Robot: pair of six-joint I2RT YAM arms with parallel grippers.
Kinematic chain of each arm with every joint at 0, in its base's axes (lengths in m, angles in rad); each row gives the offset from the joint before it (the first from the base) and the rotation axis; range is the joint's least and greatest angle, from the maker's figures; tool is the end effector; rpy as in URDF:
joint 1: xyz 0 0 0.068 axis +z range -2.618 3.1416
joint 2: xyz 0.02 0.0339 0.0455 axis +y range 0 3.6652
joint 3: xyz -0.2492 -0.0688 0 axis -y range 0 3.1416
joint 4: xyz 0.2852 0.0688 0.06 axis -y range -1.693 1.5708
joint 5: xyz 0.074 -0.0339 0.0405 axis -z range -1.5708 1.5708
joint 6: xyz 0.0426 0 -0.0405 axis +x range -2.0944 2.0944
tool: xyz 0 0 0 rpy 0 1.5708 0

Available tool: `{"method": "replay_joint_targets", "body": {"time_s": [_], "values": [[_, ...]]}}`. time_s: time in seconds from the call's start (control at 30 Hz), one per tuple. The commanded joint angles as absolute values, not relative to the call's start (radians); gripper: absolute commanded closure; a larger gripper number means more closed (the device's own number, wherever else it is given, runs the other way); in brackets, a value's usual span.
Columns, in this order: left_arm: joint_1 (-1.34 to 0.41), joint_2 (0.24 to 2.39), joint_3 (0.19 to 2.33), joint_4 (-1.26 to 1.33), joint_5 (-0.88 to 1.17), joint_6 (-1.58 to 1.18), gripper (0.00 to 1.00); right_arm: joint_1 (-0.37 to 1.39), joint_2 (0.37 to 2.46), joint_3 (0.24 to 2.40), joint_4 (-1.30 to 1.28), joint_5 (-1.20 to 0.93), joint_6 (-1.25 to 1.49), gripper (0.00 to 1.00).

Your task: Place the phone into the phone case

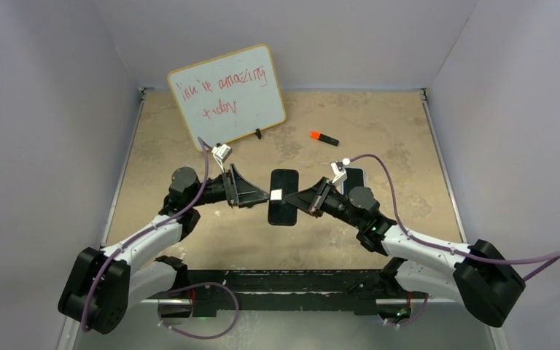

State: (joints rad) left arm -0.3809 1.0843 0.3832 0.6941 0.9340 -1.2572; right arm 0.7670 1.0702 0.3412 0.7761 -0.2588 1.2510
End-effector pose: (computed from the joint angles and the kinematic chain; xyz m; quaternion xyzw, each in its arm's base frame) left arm 0.2281 -0.1282 0.1950 0.0185 0.7083 -0.6778 0.1963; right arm 0.1855 0.1939 0.1923 0.0734 0.6869 0.6547 0.3068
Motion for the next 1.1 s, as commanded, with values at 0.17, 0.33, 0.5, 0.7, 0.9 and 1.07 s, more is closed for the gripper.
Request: {"method": "replay_joint_targets", "body": {"time_s": [0.17, 0.33, 0.5, 0.7, 0.9, 1.07], "values": [[-0.409, 1.055, 0.351, 0.767, 0.888, -1.306, 0.3, 0.76, 0.999, 0.349, 0.879, -0.072, 1.304, 1.0], [-0.463, 1.116, 0.367, 0.787, 0.856, -1.301, 0.34, 0.76, 1.013, 0.345, 0.901, -0.067, 1.315, 1.0], [-0.524, 1.171, 0.381, 0.803, 0.833, -1.298, 0.46, 0.76, 1.018, 0.341, 0.907, -0.065, 1.325, 1.0], [-0.544, 1.189, 0.421, 0.659, 0.816, -1.219, 0.99, 0.76, 0.995, 0.348, 0.849, -0.048, 1.302, 1.0], [-0.562, 1.172, 0.575, 0.216, 0.718, -0.955, 1.0, 0.76, 0.997, 0.379, 0.749, -0.048, 1.25, 1.0], [-0.562, 1.162, 0.641, 0.075, 0.674, -0.869, 0.76, 0.76, 1.002, 0.411, 0.67, -0.055, 1.227, 1.0]]}}
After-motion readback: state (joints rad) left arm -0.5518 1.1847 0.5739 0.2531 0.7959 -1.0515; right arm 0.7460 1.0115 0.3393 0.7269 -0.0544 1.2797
